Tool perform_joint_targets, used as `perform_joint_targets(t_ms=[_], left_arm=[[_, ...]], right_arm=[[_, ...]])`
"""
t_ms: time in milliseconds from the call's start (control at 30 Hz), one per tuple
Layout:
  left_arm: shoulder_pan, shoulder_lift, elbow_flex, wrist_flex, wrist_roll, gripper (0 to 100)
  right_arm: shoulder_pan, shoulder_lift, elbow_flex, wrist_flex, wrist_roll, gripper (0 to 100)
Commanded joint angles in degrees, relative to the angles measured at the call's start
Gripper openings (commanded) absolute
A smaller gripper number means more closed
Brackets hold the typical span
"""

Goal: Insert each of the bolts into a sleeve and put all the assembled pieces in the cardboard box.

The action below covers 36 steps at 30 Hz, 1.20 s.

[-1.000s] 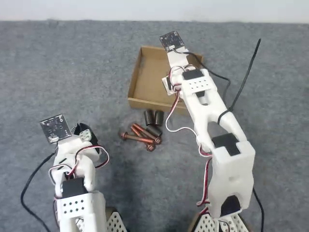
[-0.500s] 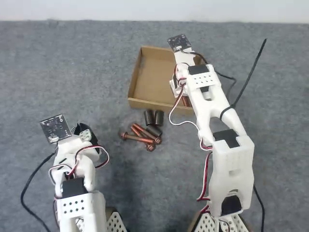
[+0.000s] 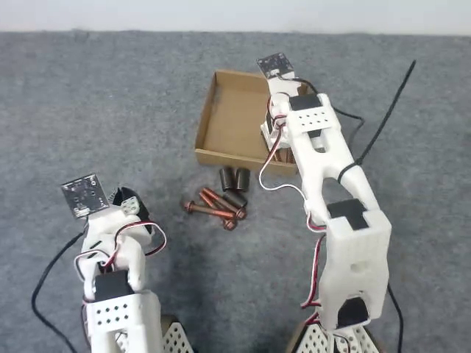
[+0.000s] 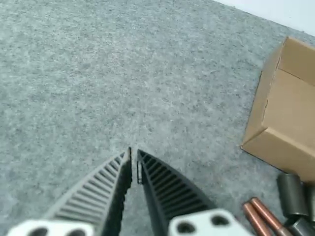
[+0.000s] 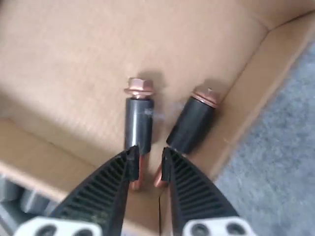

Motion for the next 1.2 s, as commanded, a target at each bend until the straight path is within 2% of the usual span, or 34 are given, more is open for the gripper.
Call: perform_joint_targets(t_ms=[0, 167, 267, 367, 500, 667, 867, 1033, 1167], left_arm=[[0.0, -0.4, -0.7, 0.1, -0.6, 1], [0.0, -0.4, -0.7, 0.1, -0.6, 1], [0.0, -0.4, -0.7, 0.1, -0.6, 1], [0.0, -0.4, -0.7, 0.1, -0.6, 1], [0.0, -0.4, -0.7, 0.1, -0.6, 1], [0.0, -0.4, -0.7, 0.2, -0.6, 1], [0.0, -0.4, -0.7, 0.2, -0.6, 1], [0.0, -0.4, -0.7, 0.3, -0.6, 1], [0.0, -0.4, -0.7, 0.3, -0.6, 1]], right_arm=[[-0.1, -9.6, -3.8, 5.8, -0.8, 4.8], [-1.1, -15.1, -3.7, 16.8, -1.3, 4.8], [-2.2, -17.3, -3.5, 23.3, -4.8, 4.8], [-4.5, -18.9, -3.5, 31.3, -3.5, 4.8], [-6.3, -21.8, -2.0, 35.3, -3.6, 4.8], [-8.2, -30.6, 10.7, 32.8, -3.3, 4.8], [-11.7, -43.3, 28.2, 22.8, -4.3, 4.8], [-14.1, -49.4, 38.6, 13.2, -13.7, 4.8], [-16.0, -49.0, 40.5, 6.3, -17.1, 4.8]])
